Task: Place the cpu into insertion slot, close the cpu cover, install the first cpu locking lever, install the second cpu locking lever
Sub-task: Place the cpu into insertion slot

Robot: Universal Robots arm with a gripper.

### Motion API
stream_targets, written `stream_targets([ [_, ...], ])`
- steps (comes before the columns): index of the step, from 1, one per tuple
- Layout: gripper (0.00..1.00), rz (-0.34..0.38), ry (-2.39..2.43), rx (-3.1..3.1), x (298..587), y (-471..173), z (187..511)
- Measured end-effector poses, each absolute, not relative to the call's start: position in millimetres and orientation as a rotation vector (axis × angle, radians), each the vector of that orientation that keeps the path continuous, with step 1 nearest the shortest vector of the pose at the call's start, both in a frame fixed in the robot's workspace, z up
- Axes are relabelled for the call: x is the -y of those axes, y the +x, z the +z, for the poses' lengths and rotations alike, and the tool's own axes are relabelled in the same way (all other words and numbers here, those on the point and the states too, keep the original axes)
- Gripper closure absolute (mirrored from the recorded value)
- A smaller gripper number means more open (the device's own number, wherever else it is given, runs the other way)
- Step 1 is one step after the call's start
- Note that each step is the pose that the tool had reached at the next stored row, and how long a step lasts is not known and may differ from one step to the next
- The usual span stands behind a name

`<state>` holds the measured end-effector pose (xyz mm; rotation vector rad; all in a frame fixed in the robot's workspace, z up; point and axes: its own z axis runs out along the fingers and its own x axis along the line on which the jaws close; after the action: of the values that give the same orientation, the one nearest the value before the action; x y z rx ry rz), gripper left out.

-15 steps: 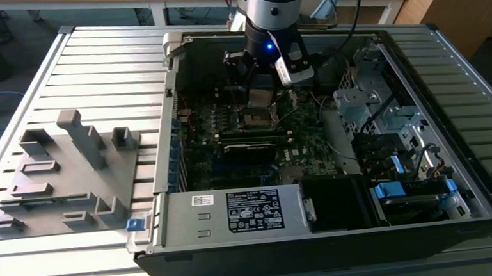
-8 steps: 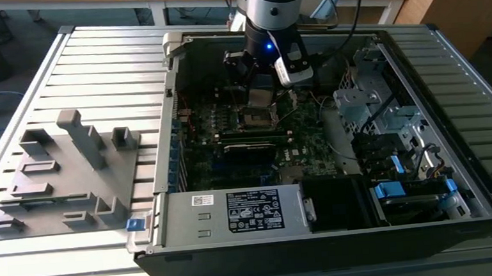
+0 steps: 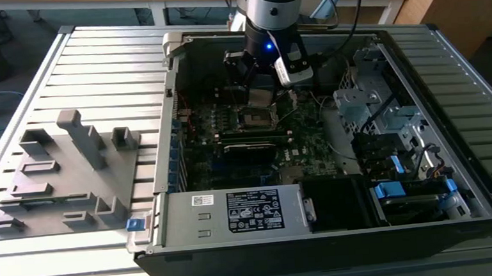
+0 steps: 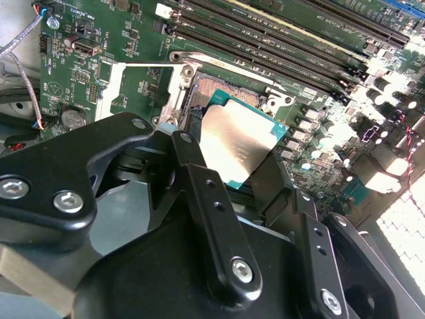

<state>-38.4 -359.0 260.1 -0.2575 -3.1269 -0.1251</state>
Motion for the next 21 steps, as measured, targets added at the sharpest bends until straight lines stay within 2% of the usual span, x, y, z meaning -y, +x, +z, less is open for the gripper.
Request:
stream_targets([
  [21,0.46,-0.125,-0.282,3.125,358.4,-38.4,260.0],
])
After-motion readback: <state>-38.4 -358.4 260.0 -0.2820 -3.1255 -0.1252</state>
